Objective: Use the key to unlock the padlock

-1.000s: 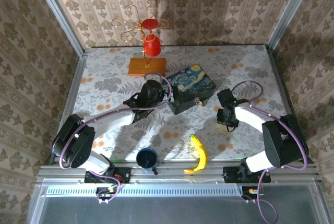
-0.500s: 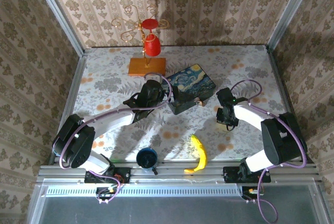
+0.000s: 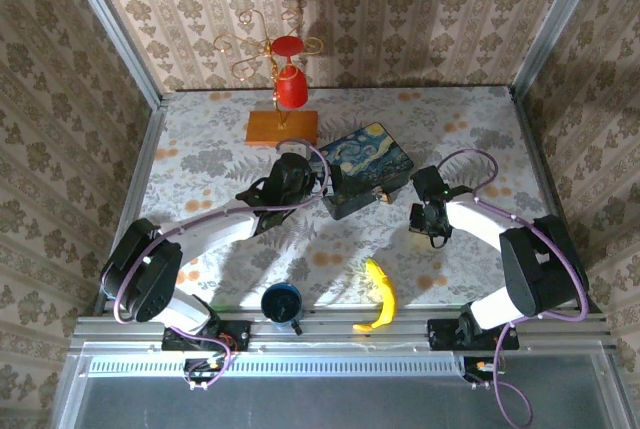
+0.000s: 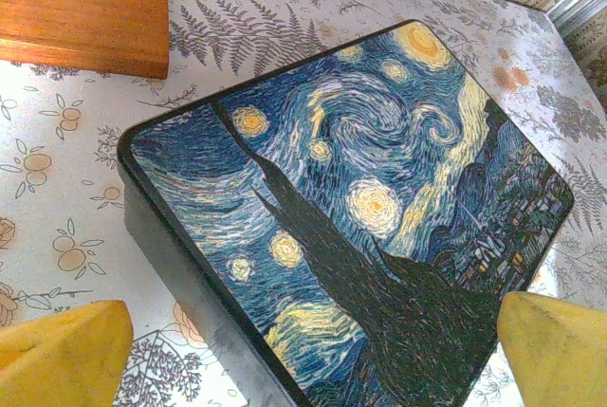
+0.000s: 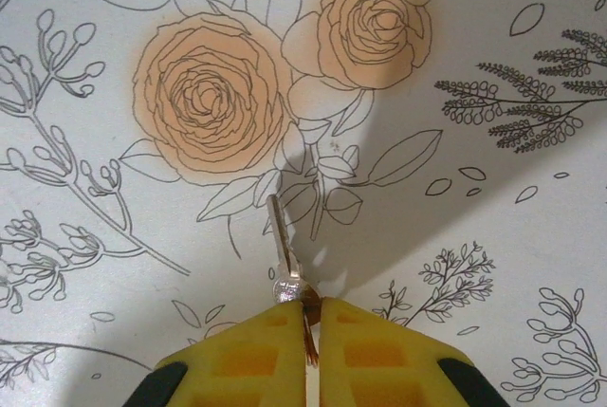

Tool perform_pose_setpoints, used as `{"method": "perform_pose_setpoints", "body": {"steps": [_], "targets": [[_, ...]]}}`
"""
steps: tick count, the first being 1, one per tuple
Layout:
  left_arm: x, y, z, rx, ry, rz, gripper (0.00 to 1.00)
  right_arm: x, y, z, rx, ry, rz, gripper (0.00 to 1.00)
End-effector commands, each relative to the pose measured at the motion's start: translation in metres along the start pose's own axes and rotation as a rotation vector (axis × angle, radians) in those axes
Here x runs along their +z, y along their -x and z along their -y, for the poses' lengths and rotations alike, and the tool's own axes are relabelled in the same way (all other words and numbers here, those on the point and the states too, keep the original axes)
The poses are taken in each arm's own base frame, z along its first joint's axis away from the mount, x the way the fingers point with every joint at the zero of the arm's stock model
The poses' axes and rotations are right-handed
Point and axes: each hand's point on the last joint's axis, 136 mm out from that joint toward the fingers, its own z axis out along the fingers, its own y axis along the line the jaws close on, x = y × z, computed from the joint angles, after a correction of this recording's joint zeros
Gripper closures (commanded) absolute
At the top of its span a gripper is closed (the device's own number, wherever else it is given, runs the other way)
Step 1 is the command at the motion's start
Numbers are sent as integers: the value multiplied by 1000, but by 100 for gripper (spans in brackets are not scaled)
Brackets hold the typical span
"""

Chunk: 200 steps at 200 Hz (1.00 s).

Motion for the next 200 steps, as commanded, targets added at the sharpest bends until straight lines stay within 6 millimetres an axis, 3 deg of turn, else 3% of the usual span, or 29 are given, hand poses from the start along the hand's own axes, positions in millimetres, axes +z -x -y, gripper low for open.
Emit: {"method": "perform_pose_setpoints", "body": {"steps": [1, 51, 97, 165, 182, 200], "targets": [[-4, 14, 6, -3, -8, 33, 0, -9, 1, -3, -30, 12, 8, 95], [-5, 16, 6, 4, -8, 31, 0, -19, -2, -5, -52, 41, 12, 100], [-10, 26, 3, 8, -19, 30, 0, -57, 0, -35, -116, 257, 57, 100], [-24, 38, -8, 37, -36, 3, 0, -145, -3, -99, -327, 761, 231, 100], [-29, 41, -8, 30, -62, 1, 0, -171, -4, -108, -374, 876, 313, 100], [-35, 43, -4, 26, -103, -2, 0, -186, -2, -109, -388, 924, 399, 100]]}}
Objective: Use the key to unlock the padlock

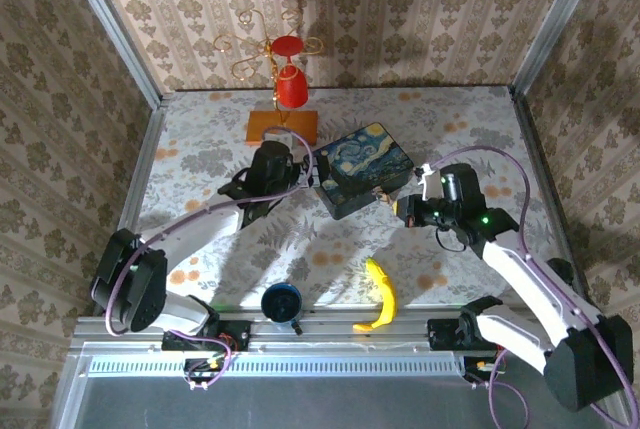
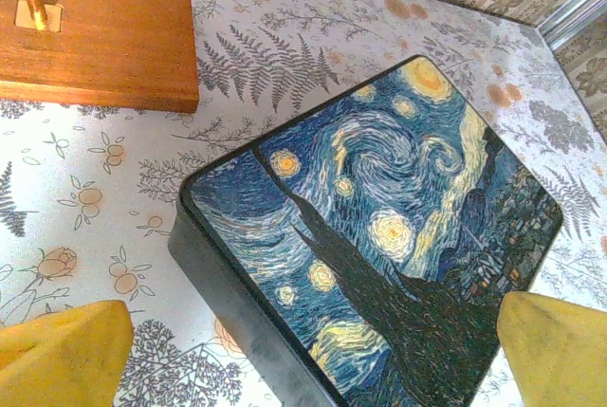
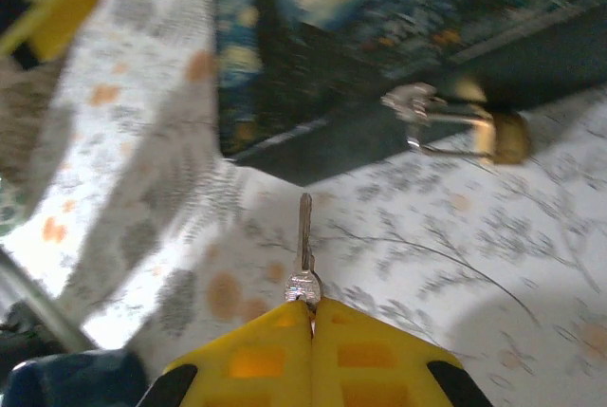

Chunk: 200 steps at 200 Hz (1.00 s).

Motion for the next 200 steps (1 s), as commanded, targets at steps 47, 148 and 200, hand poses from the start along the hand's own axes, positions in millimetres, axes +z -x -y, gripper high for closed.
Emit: {"method": "perform_pose_setpoints", "body": {"steps": [47, 148, 200], "targets": [[-33, 19, 43, 50, -260, -15, 1, -18, 24, -50, -148, 249, 165, 100], [-62, 15, 128, 50, -724, -218, 25, -20, 43, -71, -226, 333, 252, 100], [-61, -2, 147, 71, -799, -304, 30, -19, 44, -76, -238, 339, 261, 100]]}}
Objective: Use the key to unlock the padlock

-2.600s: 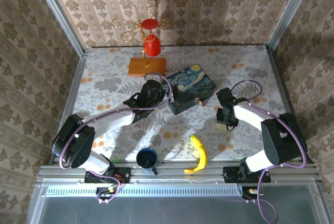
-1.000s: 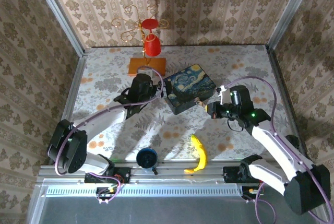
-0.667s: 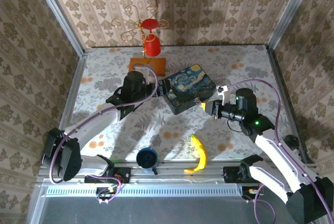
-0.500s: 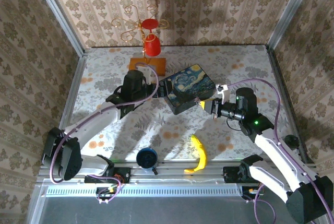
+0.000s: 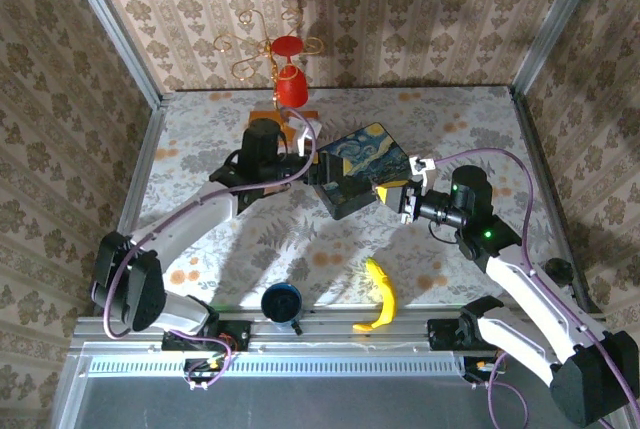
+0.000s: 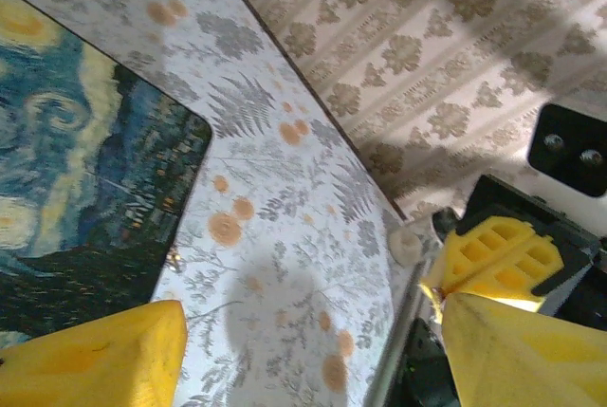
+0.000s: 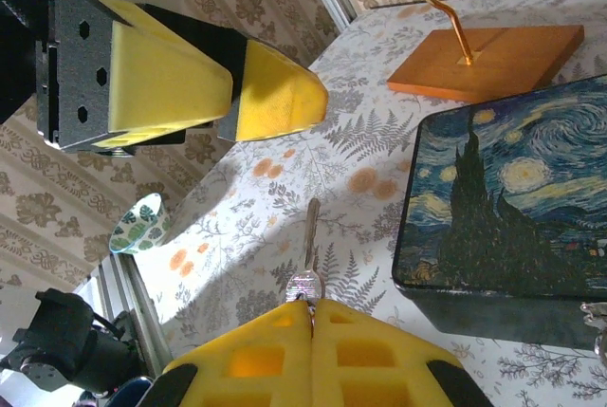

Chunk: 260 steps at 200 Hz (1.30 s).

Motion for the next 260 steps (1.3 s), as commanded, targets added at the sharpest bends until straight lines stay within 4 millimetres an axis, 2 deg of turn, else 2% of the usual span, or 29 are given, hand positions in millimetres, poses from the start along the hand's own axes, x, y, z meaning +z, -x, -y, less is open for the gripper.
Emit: {"method": "perform_pose_setpoints", "body": {"steps": [1, 38, 62, 91, 115, 159, 186, 219, 243, 260], "targets": [[9, -2, 22, 22, -98, -49, 30, 2, 1, -6, -22, 24, 11, 100], [27, -13, 37, 32, -161, -110, 34, 4, 2, -7, -29, 17, 15, 100], [35, -19, 36, 20, -173, -138, 35, 6, 1, -3, -24, -3, 14, 100], [34, -21, 26, 25, -146, -119, 30, 7, 2, 1, -5, -28, 3, 100], [30, -23, 24, 69, -154, -90, 29, 9, 5, 3, 23, -61, -7, 100], [19, -24, 17, 250, -105, 39, 32, 15, 11, 5, 139, -151, -32, 100], [19, -26, 12, 437, -3, 132, 33, 19, 14, 4, 205, -191, -28, 100], [12, -22, 25, 695, 44, 338, 33, 21, 23, -1, 259, -206, 19, 100], [4, -22, 41, 788, -14, 449, 35, 22, 30, -6, 277, -207, 37, 100], [8, -25, 41, 801, -14, 439, 35, 22, 33, -11, 270, -203, 40, 100]]}}
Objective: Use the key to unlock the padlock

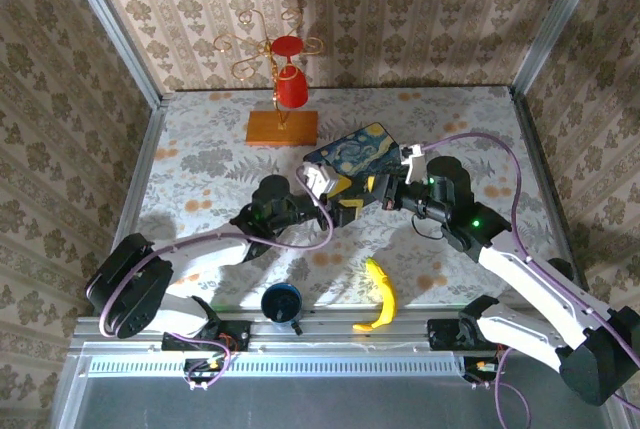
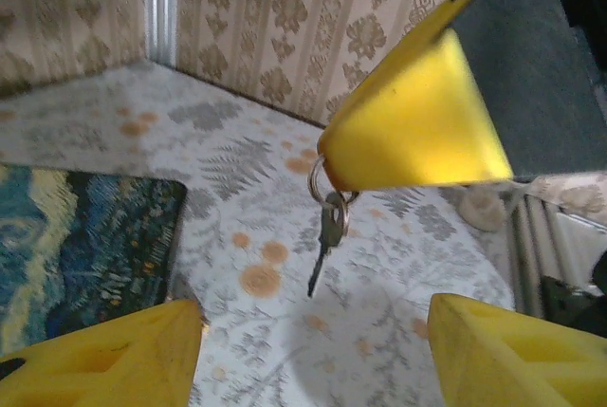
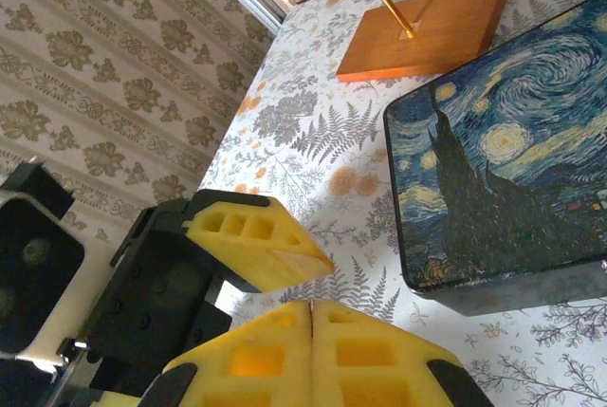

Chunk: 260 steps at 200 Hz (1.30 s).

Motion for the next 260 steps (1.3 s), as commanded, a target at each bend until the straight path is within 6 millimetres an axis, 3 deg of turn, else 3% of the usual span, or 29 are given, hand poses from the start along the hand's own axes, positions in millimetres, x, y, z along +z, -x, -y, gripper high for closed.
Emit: {"method": "perform_pose_setpoints", "body": {"steps": [1, 86, 210, 244, 260], "targets": [[-1, 45, 3, 167, 20, 182, 35, -3, 17, -12, 25, -5, 50, 100], [19, 33, 4, 211, 12, 124, 40, 1, 18, -31, -10, 26, 40, 100], [16, 26, -9, 182, 78, 100, 79, -1, 18, -35, -27, 29, 38, 100], [13, 24, -8, 175, 75, 78, 100, -3, 17, -32, -35, 7, 34, 100], [9, 20, -8, 167, 74, 47, 100, -6, 18, -31, -49, -7, 29, 100]]}}
